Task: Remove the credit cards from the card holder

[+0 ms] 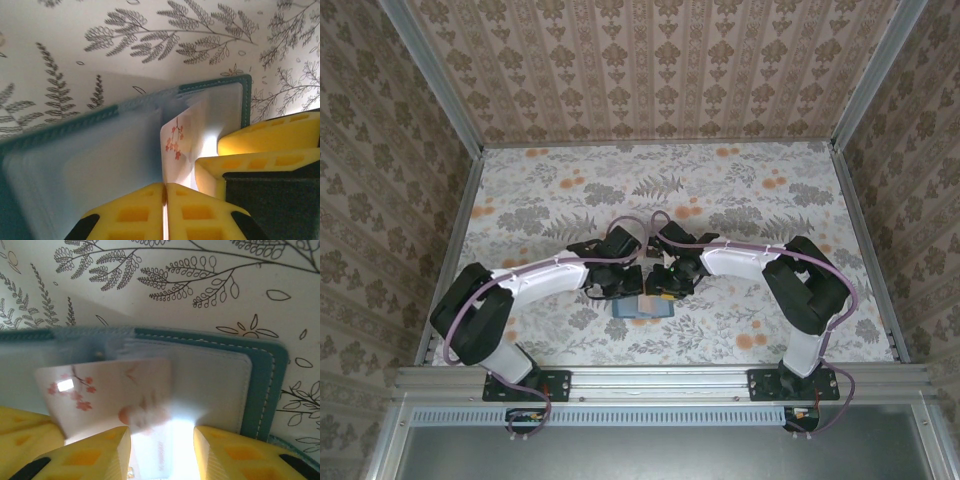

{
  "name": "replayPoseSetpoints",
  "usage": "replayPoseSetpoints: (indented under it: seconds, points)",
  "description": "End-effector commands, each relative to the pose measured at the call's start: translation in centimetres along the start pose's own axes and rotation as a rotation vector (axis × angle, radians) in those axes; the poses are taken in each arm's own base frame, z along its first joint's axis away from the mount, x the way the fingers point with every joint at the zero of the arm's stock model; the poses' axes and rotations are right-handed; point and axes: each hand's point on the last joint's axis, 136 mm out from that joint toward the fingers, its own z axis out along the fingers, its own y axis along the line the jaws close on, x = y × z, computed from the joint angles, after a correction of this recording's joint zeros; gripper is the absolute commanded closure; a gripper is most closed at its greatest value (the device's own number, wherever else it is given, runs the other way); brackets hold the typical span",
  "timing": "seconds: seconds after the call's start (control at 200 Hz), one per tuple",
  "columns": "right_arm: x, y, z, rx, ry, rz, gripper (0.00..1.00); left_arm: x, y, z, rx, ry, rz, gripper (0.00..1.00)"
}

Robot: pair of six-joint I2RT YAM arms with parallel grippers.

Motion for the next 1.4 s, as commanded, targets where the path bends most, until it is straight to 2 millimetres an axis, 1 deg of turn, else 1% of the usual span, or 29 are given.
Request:
replayPoseSetpoints:
  seconds: [0.0, 0.17, 0.335, 0.41, 0.56, 0.73, 0.85, 1.02, 1.24, 1.285, 1.395]
  points:
    - [1.2, -1.8, 0.5, 0.076, 0.035, 0.010, 0.60, 0.2, -1.7, 0.1, 0.035, 0.013, 0.036, 0.91]
    - [1.3, -1.9, 0.6, 0.075, 0.038, 0.012, 0.61, 0.3, -1.9, 0.1, 0.051, 0.008, 0.024, 0.88]
    - [1.3, -1.9, 0.6, 0.078, 0.037, 0.010, 0.61, 0.4, -1.0, -0.2, 0.027, -0.007, 0.010, 0.95]
    - [1.3, -1.9, 0.5, 0.078, 0.035, 0.009, 0.61, 0.5, -0.7, -0.8, 0.012, -0.018, 0.013, 0.97]
    - [1.3, -2.0, 0.6, 0.082, 0.038, 0.010, 0.61, 1.1, 0.7, -2.2, -0.038, -0.028, 0.013, 0.99]
    - [1.2, -1.9, 0.5, 0.082, 0.034, 0.009, 0.61, 1.6, 1.8, -3.6, -0.061, -0.038, 0.009, 0.99]
    - [1.2, -1.8, 0.4, 0.078, 0.031, 0.012, 0.61, 1.6, 1.3, -4.0, -0.045, -0.034, 0.017, 0.98]
    - [1.3, -1.5, 0.4, 0.073, 0.031, 0.008, 0.61, 1.3, -0.2, -3.1, -0.023, -0.008, 0.033, 0.98]
    - [1.5, -1.2, 0.5, 0.065, 0.031, 0.008, 0.62, 1.0, -1.2, -2.6, -0.021, -0.005, 0.036, 0.97]
    - [1.5, -1.2, 0.6, 0.064, 0.035, 0.006, 0.63, 1.0, -1.4, -2.5, -0.013, -0.005, 0.034, 0.96]
    - [1.6, -1.3, 0.8, 0.063, 0.038, 0.006, 0.72, 1.0, -1.8, -2.4, 0.006, -0.007, 0.028, 0.95]
